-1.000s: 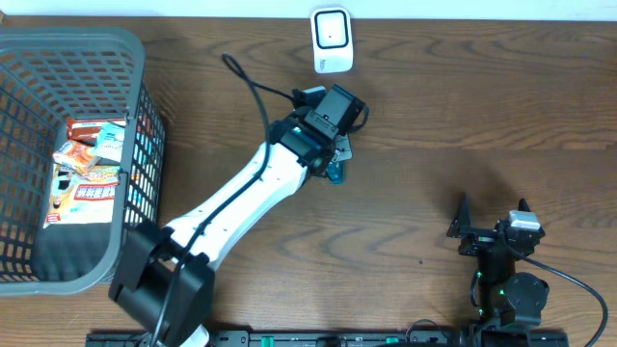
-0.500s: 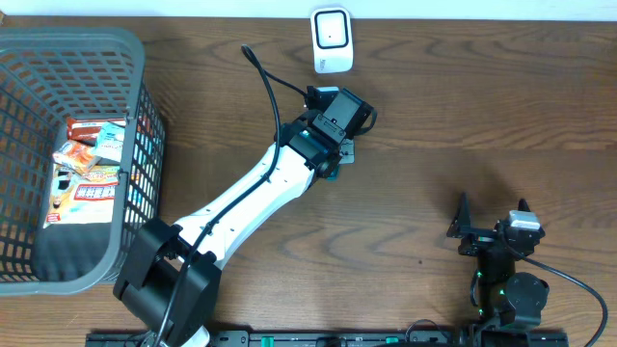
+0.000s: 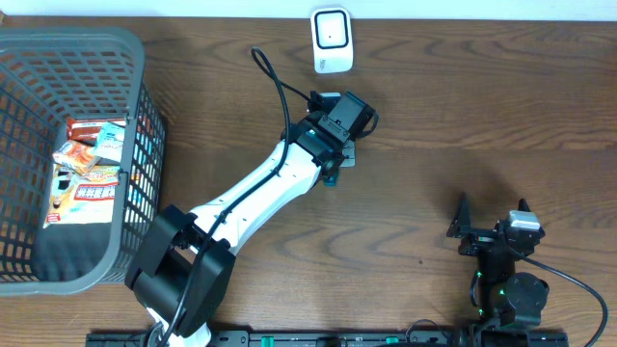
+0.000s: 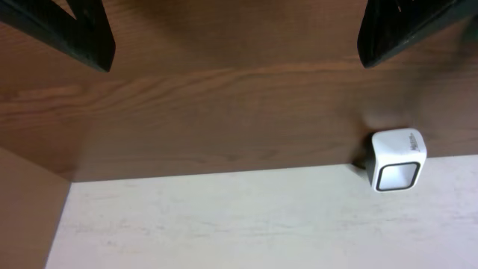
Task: Scan the item barcode
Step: 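Hold the bottle under the scanner with the left gripper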
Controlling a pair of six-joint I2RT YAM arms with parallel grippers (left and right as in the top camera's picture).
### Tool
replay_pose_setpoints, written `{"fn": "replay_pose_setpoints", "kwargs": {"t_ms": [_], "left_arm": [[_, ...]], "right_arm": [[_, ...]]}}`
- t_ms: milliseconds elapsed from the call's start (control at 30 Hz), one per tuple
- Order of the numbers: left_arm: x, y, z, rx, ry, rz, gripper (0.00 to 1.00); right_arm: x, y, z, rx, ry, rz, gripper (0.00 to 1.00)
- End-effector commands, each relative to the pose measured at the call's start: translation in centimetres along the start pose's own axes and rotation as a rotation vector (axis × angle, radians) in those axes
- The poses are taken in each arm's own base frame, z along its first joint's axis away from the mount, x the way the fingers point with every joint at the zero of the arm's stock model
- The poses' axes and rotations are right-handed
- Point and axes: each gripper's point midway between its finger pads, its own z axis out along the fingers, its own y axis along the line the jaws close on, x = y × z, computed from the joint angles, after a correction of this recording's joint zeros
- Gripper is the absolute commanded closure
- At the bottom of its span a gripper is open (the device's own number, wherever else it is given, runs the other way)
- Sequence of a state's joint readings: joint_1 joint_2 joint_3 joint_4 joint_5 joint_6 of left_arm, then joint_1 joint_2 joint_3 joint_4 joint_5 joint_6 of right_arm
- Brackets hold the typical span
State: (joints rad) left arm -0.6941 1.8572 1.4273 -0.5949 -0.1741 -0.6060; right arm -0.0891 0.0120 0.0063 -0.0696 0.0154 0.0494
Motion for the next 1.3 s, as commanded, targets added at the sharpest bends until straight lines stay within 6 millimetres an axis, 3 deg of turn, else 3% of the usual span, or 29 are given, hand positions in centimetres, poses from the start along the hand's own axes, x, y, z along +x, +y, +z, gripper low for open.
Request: {"fn": "replay_pose_setpoints", "kwargs": {"t_ms": [0,367,1267], "left_arm": [[-0.8,-0.4,-0.5,0.017,-0.019,-0.053,0.67],[-0.4,1.0,-0.5,-0.046,-0.021,-0.333,0.64],[0.2,1.6,-0.7,-0.079,0.01,-0.216,0.17]], "right_arm": [[0.0,0.1,0.0,-0.001,0.001,0.013,0.01],[0.0,0.1,0.0,-0.001,0.001,0.013,0.01],[0.0,0.1,0.0,-0.001,0.001,0.013,0.01]]}}
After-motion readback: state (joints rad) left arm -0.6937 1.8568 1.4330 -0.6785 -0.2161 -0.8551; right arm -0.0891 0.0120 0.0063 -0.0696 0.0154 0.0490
